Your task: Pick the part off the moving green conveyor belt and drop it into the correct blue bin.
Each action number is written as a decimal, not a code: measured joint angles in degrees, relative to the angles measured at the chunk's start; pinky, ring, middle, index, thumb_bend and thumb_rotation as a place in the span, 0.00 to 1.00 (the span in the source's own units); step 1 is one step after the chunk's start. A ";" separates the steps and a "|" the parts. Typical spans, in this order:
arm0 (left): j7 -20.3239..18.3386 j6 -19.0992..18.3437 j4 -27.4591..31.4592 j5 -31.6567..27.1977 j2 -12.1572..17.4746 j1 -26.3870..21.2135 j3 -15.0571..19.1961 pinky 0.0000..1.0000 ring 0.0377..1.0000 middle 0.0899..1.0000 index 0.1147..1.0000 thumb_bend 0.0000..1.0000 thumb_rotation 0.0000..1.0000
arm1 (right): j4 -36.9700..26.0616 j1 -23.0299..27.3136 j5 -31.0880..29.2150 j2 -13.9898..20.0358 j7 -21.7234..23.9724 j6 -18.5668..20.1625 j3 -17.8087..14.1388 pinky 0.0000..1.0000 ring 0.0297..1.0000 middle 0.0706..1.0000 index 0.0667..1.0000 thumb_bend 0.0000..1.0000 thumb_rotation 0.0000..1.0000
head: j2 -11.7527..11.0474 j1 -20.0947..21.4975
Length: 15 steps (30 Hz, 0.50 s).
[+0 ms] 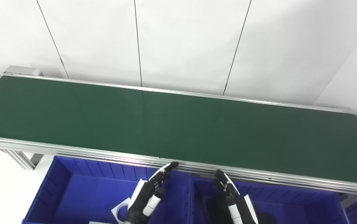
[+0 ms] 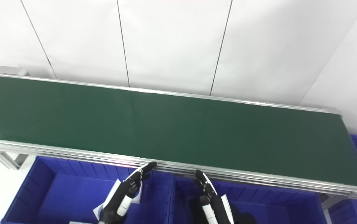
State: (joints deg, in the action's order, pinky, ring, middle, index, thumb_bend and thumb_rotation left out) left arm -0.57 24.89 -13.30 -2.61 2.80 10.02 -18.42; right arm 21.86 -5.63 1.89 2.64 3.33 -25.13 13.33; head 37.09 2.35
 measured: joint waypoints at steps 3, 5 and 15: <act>-2.75 0.00 -0.02 -2.52 -0.73 0.10 1.66 0.97 0.97 0.94 0.86 0.91 1.00 | 0.01 0.02 0.60 -0.27 -1.93 0.00 0.92 0.90 0.87 0.90 0.91 0.83 0.95 | -0.09 3.07; -4.85 0.00 0.00 -3.72 -0.94 0.18 2.10 1.00 0.99 0.96 0.88 0.90 1.00 | 0.04 0.17 1.59 -0.54 -3.41 0.00 1.82 0.92 0.87 0.91 0.91 0.81 0.95 | -0.26 7.05; -13.64 0.00 0.05 -8.28 1.02 0.76 5.03 1.00 0.99 0.95 0.90 0.87 1.00 | 2.18 1.94 3.50 -2.61 -9.55 0.00 6.57 0.90 0.86 0.91 0.89 0.84 0.94 | 0.44 14.53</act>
State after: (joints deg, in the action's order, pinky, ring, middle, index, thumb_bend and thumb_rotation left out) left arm -14.21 24.89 -13.25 -10.90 3.82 10.78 -13.38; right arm 24.04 -3.69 5.39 0.03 -6.21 -25.13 19.90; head 37.53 16.88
